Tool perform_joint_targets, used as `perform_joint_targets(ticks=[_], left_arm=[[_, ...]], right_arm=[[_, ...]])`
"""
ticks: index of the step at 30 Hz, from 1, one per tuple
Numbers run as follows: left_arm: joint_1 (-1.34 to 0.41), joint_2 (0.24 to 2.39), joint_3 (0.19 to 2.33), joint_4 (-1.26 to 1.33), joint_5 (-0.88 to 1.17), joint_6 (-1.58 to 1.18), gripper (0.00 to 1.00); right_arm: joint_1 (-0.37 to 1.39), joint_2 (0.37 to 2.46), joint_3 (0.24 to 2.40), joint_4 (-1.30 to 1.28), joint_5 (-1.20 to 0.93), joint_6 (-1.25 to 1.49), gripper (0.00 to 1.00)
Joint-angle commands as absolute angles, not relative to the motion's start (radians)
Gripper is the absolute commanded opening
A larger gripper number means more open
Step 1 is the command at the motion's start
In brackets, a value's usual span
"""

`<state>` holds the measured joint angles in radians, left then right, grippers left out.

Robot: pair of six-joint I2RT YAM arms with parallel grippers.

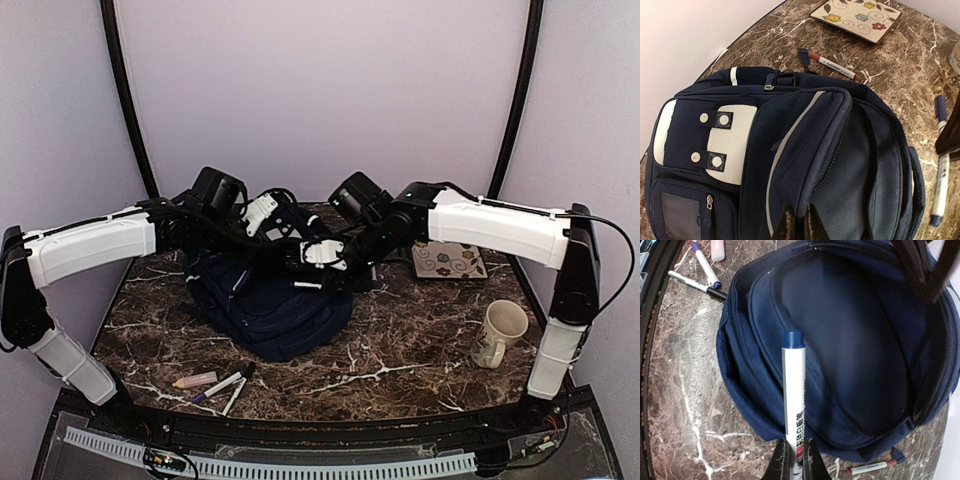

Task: Pack the student bag
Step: Place the pencil case in the upper front pocket of the bag.

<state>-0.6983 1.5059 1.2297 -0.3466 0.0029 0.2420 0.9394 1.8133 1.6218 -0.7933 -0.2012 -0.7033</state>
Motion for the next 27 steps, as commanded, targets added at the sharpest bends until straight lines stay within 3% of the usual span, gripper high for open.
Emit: perform_joint_targets(ticks=[1,8,19,27], left_arm=[[-0.638,1.407,1.224,-0.216,0.2,0.198,0.0],[-0.558,1.354,1.172,-0.151,0.337,0.145,0.0],[-0.537,1.341,1.139,-0.13,0.411,0.118,0.0],[-0.532,1.331,1.124,-0.127,0.404,0.125,0.0]], right_arm=[[1.014,1.898,1.728,-0.774,-0.016,-0.785,0.04],[1.063,2.029,1.841,-0.657,0.152,-0.849,0.05],[1.097,2.124,1.772,-0.345,0.377,-1.094,0.07],[1.097,2.189,1.674,-0.002,0.479,-1.224,0.23]])
